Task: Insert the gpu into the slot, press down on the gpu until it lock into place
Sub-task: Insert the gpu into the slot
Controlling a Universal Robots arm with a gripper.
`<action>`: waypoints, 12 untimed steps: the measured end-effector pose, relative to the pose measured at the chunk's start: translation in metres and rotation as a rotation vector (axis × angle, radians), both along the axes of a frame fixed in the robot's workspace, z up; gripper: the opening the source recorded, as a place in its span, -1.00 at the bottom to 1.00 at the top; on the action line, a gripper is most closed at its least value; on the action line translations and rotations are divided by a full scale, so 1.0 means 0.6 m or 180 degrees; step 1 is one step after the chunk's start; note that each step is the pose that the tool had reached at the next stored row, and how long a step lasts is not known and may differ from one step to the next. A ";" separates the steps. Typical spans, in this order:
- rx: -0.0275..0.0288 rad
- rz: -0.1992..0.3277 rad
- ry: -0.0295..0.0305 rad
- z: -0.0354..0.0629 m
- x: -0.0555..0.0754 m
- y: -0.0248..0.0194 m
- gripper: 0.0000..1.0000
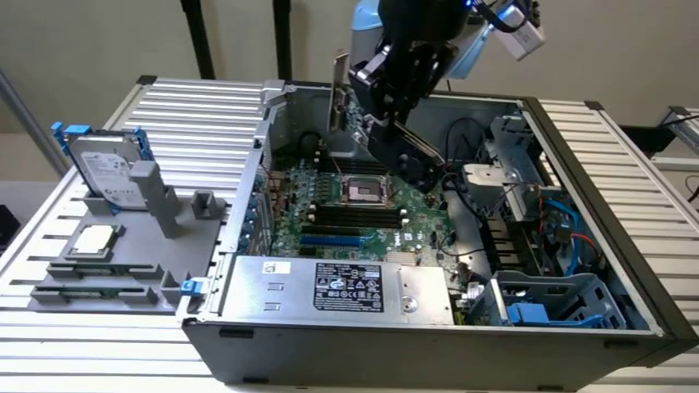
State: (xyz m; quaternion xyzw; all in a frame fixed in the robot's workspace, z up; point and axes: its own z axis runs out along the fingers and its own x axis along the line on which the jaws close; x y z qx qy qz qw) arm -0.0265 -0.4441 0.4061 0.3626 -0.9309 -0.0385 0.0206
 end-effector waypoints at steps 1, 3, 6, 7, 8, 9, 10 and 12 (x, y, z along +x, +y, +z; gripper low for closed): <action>0.0004 0.0056 -0.0005 0.000 0.000 0.0000 -0.47; 0.0011 0.0167 -0.0014 0.000 0.000 0.0000 -0.47; 0.0021 0.0334 -0.0029 0.000 0.000 0.0000 -0.47; 0.0024 0.0389 -0.0033 0.000 0.000 0.0000 -0.47; 0.0028 0.0445 -0.0038 0.000 0.000 0.0000 -0.47; 0.0031 0.0501 -0.0042 0.000 0.000 0.0000 -0.47; 0.0033 0.0557 -0.0047 0.000 0.000 0.0000 -0.47; 0.0038 0.0670 -0.0057 0.000 0.000 0.0000 -0.47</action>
